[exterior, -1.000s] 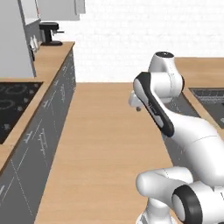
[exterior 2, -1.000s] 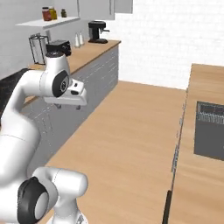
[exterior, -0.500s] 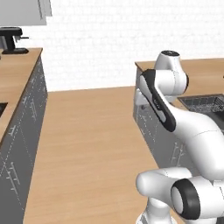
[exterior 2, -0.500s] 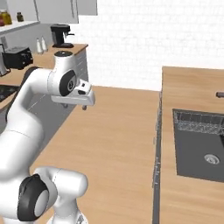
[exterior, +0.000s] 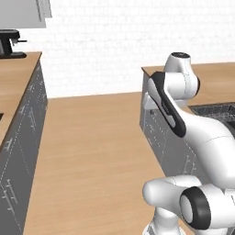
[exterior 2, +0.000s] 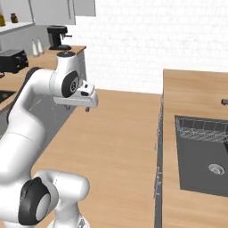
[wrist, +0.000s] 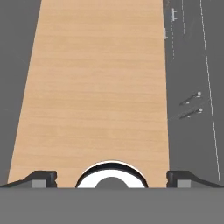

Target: Gather all objects into one cabinet and sort the glasses and bowls to opposite sides.

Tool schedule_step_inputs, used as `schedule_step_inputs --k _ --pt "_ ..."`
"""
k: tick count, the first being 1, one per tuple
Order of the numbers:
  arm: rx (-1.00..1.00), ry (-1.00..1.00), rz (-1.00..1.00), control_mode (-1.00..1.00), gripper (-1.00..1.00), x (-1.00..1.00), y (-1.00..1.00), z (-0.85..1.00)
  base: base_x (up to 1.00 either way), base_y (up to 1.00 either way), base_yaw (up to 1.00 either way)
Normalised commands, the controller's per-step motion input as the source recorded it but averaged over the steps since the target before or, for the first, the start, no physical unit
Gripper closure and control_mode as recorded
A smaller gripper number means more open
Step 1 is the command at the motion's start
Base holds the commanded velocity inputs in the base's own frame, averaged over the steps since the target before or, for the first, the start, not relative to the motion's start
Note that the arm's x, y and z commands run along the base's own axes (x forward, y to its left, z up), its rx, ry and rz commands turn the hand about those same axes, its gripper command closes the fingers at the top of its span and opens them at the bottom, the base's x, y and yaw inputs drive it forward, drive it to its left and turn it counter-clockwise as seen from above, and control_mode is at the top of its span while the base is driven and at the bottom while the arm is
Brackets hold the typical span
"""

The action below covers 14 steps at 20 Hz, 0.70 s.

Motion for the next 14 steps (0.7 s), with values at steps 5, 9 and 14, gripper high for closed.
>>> schedule_step_inputs --k 5,9,14 --pt "0.0 0.0 0.0 1.0 -1.0 0.0 0.0 0.0 0.51 0.13 -0.3" --pt "0.0 0.0 0.0 1.0 -1.0 0.0 0.0 0.0 0.26 0.01 -0.82" --pt "0.0 0.0 0.0 1.0 -1.0 0.0 0.0 0.0 0.02 0.04 -0.92"
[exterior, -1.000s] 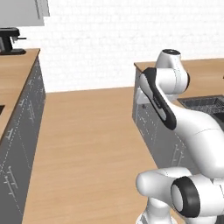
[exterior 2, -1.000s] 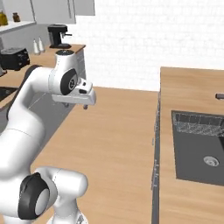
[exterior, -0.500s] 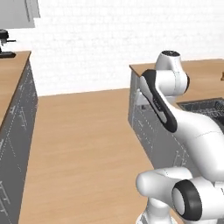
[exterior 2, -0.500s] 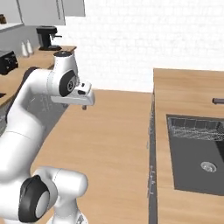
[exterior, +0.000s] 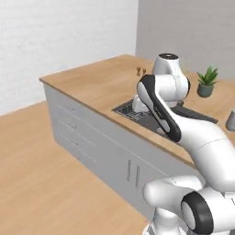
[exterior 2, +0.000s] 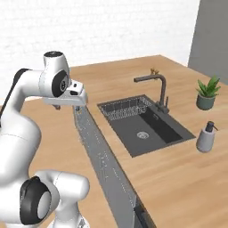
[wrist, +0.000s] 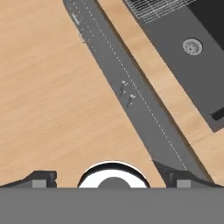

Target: Gather all objects into one cabinet and sort the glasses and bowls to opposite sides.

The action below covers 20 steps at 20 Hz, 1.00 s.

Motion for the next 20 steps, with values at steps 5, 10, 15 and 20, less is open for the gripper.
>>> schedule_step_inputs --k 5,10,15,20 --pt "0.0 0.0 0.0 1.0 -1.0 0.0 0.0 0.0 0.0 0.04 -0.95" --pt "0.0 0.0 0.0 1.0 -1.0 0.0 0.0 0.0 0.04 0.07 -0.93" --pt "0.0 0.0 0.0 1.0 -1.0 0.0 0.0 0.0 0.11 0.81 -0.31" --pt "0.0 0.0 0.0 1.0 -1.0 0.0 0.0 0.0 0.09 0.97 0.51"
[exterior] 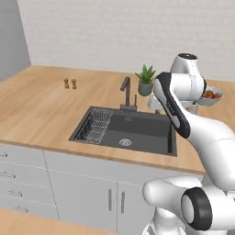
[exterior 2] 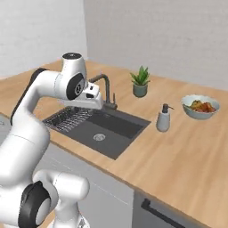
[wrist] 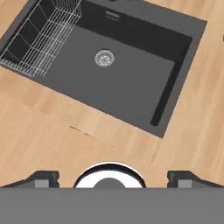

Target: Gather all objects into one cabinet and sort the glasses and bowls to opposite sides.

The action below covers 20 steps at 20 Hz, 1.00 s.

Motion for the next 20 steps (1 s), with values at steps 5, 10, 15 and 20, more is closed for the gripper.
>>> schedule_step_inputs --k 5,10,15,20 --pt "0.0 0.0 0.0 1.0 -1.0 0.0 0.0 0.0 0.0 0.73 0.81" --pt "0.0 0.0 0.0 1.0 -1.0 0.0 0.0 0.0 0.0 0.3 0.91" --pt "0.0 0.0 0.0 1.0 -1.0 0.0 0.0 0.0 0.29 0.08 0.86" --pt "0.0 0.0 0.0 1.0 -1.0 0.0 0.0 0.0 0.91 0.0 0.67"
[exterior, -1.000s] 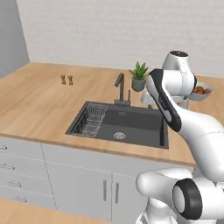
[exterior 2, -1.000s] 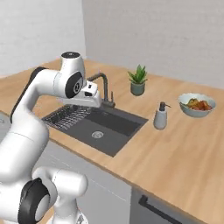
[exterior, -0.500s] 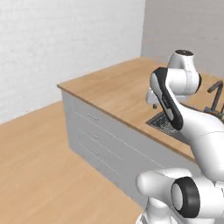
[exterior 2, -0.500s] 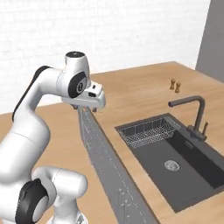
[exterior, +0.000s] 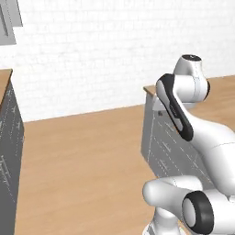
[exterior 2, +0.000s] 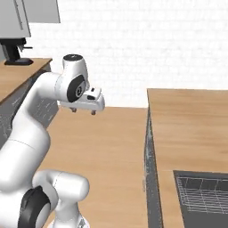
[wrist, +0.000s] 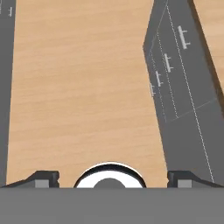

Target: Gather all objects into one cabinet and sort the glasses and bowls to opposite sides.

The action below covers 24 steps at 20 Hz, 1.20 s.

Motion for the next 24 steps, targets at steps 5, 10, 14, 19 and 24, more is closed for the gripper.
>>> schedule_step_inputs --k 5,10,14,19,24 --pt "0.0 0.0 0.0 1.0 -1.0 0.0 0.0 0.0 1.0 0.0 0.46" --pt "0.0 0.0 0.0 1.0 -1.0 0.0 0.0 0.0 1.0 0.0 0.43" --pt "0.0 0.0 0.0 1.0 -1.0 0.0 0.0 0.0 1.0 0.0 0.41" --pt "0.0 0.0 0.0 1.0 -1.0 0.0 0.0 0.0 1.0 0.0 0.44" --pt "0.0 0.0 0.0 1.0 -1.0 0.0 0.0 0.0 1.0 -0.14 0.39"
